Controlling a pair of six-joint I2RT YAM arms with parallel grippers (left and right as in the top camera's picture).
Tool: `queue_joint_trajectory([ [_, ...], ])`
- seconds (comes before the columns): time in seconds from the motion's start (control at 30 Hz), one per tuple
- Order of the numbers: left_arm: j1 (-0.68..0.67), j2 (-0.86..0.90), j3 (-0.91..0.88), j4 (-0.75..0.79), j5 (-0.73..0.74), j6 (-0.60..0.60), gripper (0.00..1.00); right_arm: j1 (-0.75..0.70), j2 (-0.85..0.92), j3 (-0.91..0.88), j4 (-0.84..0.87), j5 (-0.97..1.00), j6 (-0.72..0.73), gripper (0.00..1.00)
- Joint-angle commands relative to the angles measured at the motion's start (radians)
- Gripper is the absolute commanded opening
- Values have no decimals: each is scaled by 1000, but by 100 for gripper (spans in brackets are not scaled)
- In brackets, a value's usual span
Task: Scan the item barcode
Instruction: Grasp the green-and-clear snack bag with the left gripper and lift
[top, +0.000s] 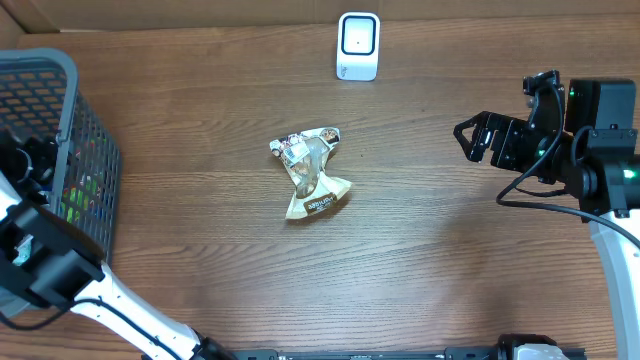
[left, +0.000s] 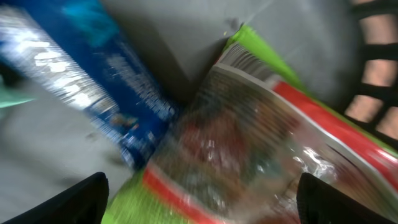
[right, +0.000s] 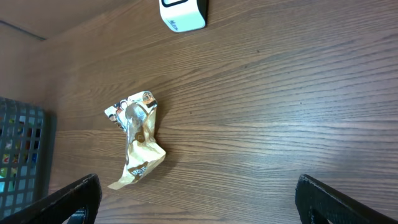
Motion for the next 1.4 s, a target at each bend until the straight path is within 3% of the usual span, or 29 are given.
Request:
queue_joint_trajectory([
  [0.0,-18,58,-6,-2,15,42,88,-3,-2,19,6,5,1,100],
  [0.13,-27,107,-6,-5,12,41,85,-3,-2,19,6,5,1,100],
  [0.2,-29,117,-6,-11,12,41,75,-3,-2,19,6,5,1,100],
  [0.33,-29,119,-5,-18,12,40,38,-3,-2,19,6,5,1,100],
  [0.4,-27,117,-5,-25,12,28,8,-3,-2,19,6,5,1,100],
  [0.43,-26,117,-2,-32,12,13,4,-3,-2,19,6,5,1,100],
  [0.63,-15,116,90,-124,12,-40,4,-3,-2,19,6,5,1,100],
  [0.9,-11,104,490,-332,5,-86,4,-3,-2,19,5,4,2,100],
  [1.1,-13,-62,619,-329,72,-122,4,-3,-2,19,5,-3,5,100],
  [1.37,-18,-303,639,-331,82,-125,4,-3,-2,19,15,-3,4,100],
])
